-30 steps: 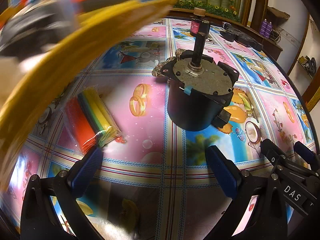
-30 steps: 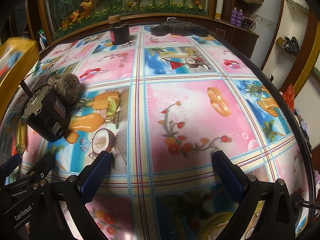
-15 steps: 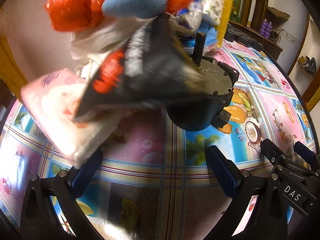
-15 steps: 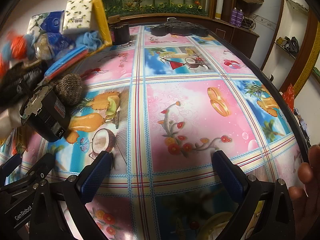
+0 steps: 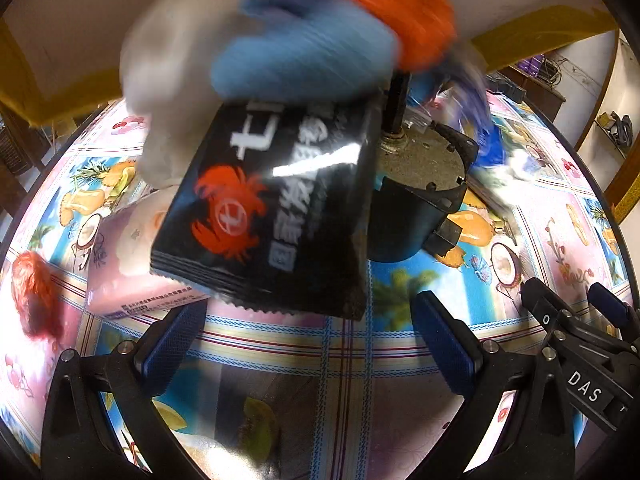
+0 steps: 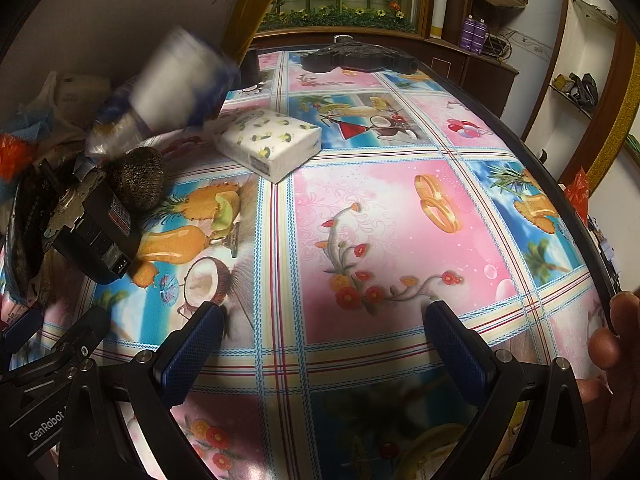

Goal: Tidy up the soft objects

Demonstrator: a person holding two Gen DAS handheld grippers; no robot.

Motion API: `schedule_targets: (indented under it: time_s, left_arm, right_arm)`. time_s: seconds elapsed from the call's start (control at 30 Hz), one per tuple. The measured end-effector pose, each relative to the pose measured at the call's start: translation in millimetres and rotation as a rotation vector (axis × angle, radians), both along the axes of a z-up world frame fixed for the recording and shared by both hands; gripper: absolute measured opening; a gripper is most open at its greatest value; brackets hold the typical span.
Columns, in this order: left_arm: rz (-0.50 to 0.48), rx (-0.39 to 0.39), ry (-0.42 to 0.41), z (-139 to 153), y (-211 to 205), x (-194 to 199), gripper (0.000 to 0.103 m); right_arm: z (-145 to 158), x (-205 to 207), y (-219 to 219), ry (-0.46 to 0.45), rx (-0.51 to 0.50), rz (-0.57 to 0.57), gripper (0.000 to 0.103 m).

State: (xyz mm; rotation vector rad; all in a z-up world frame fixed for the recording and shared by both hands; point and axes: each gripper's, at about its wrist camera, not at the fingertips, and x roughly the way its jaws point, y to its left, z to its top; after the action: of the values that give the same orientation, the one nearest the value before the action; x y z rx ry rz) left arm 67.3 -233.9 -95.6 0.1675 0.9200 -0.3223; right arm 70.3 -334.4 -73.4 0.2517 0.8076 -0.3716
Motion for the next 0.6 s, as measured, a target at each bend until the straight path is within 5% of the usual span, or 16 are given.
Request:
schedule_targets:
  time_s: [0.6]
  left_arm:
    - [0.001, -0.001, -0.001, -0.7, 1.1, 1.2, 0.103]
  right_arm:
    - [-0.2, -0.7, 1.0, -0.001, -0.001, -0.005, 0.102]
